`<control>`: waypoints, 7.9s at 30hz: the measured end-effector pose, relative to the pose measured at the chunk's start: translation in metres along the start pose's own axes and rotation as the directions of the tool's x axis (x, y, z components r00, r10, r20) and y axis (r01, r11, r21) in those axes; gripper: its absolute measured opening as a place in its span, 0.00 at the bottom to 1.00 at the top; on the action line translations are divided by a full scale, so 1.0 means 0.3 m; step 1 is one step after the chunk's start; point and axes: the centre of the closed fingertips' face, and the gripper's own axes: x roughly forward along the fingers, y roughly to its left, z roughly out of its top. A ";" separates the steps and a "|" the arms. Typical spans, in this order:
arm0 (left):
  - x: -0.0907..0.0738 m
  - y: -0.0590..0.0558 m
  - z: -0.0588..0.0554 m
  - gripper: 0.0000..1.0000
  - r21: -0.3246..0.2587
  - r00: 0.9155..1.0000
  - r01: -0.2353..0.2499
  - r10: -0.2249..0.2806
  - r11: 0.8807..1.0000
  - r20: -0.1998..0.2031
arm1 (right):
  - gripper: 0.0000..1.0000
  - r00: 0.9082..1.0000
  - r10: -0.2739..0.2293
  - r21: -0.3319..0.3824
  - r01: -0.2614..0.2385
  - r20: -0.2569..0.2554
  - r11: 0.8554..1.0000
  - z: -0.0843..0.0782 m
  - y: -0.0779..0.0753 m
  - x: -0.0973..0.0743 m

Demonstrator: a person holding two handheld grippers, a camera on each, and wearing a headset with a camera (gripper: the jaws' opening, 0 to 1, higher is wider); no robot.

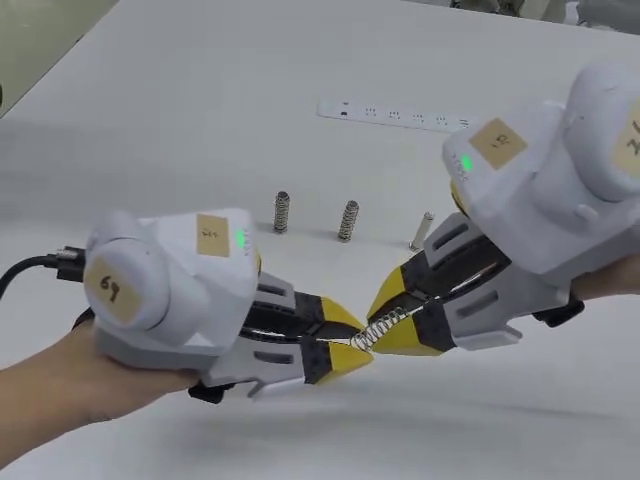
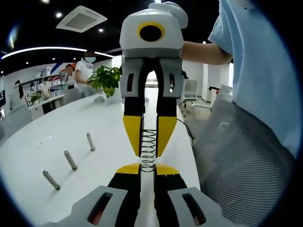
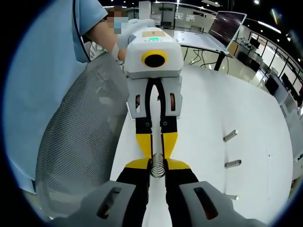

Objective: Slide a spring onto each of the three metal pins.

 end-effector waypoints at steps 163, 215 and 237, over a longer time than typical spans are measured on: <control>-0.211 0.261 -0.169 0.94 -0.302 0.895 -0.439 0.441 0.846 -0.067 | 0.08 0.922 -0.042 -0.034 0.031 -0.385 0.999 -0.368 -0.584 -0.125; -0.209 0.272 -0.196 0.92 -0.333 0.895 -0.439 0.439 0.834 -0.080 | 0.08 0.904 0.009 -0.003 -0.012 -0.427 1.000 -0.471 -0.588 0.032; -0.212 0.272 -0.189 0.91 -0.331 0.893 -0.443 0.444 0.833 -0.077 | 0.37 0.918 0.002 0.020 0.007 -0.397 1.000 -0.462 -0.595 0.041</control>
